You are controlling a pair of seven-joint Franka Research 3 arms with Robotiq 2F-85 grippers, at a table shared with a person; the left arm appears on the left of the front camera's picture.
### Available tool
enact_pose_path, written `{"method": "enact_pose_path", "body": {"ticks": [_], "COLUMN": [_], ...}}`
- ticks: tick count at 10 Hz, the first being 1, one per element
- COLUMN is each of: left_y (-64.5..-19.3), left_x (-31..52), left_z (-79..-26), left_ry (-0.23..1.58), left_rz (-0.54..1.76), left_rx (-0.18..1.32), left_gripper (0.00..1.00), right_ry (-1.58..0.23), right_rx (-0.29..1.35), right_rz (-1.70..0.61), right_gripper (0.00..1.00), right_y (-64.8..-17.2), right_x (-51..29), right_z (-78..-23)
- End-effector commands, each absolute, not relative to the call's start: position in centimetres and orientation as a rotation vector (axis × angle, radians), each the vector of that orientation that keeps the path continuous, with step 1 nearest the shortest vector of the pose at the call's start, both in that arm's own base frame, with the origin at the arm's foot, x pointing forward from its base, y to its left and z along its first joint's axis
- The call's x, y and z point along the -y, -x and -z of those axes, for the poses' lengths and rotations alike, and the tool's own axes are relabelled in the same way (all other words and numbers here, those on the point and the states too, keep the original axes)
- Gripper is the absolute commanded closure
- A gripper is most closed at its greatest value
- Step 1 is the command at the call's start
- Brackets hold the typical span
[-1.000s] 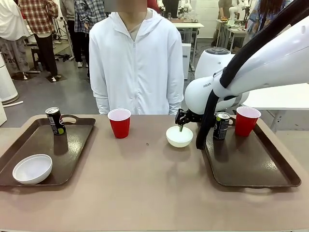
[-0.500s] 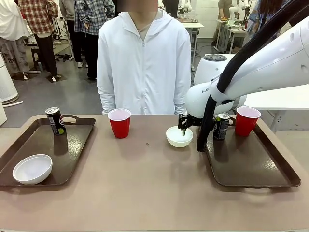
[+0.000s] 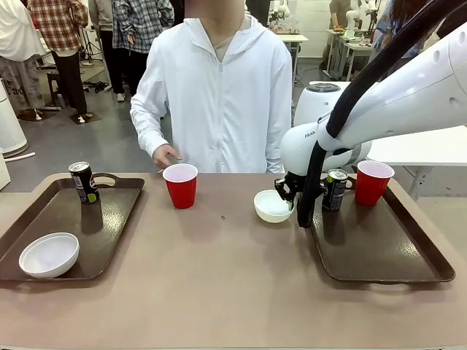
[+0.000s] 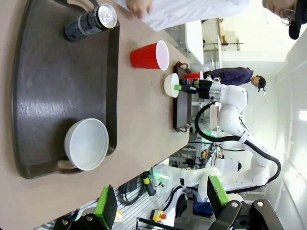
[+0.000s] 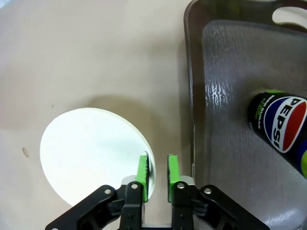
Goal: Prepare tableware on both trays.
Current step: Pick up a Picnic Bowl from the table and place it on a Handle tray.
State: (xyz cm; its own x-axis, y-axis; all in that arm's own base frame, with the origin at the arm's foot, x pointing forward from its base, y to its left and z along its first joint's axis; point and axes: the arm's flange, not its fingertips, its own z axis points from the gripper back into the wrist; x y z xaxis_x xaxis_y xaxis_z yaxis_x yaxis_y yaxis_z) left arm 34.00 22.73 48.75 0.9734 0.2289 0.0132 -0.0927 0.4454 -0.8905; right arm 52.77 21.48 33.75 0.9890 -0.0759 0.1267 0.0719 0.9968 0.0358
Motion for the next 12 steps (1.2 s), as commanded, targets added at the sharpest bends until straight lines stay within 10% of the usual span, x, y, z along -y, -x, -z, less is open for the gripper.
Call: {"method": "enact_pose_path", "body": {"ticks": [1, 3, 12], "left_y": [-33.9, -33.9, -33.9], "left_x": [-22.8, -22.8, -22.8], "left_z": [-49.0, -49.0, -49.0], "left_ry": [1.111, 1.111, 1.111], "left_rz": [-0.189, -0.189, -0.189], "left_rx": [0.153, 0.153, 0.153], "left_gripper": [0.00, 0.00, 0.00], "right_ry": [-0.004, -0.012, 0.066], "right_rx": [0.102, 0.085, 0.156], "right_rz": [0.100, 0.088, -0.072], "right_gripper": [0.77, 0.94, 0.94], "right_y": [-53.4, -52.4, -38.5], "right_x": [-22.3, -22.3, -15.9], "right_z": [-33.8, -34.8, -44.8]}}
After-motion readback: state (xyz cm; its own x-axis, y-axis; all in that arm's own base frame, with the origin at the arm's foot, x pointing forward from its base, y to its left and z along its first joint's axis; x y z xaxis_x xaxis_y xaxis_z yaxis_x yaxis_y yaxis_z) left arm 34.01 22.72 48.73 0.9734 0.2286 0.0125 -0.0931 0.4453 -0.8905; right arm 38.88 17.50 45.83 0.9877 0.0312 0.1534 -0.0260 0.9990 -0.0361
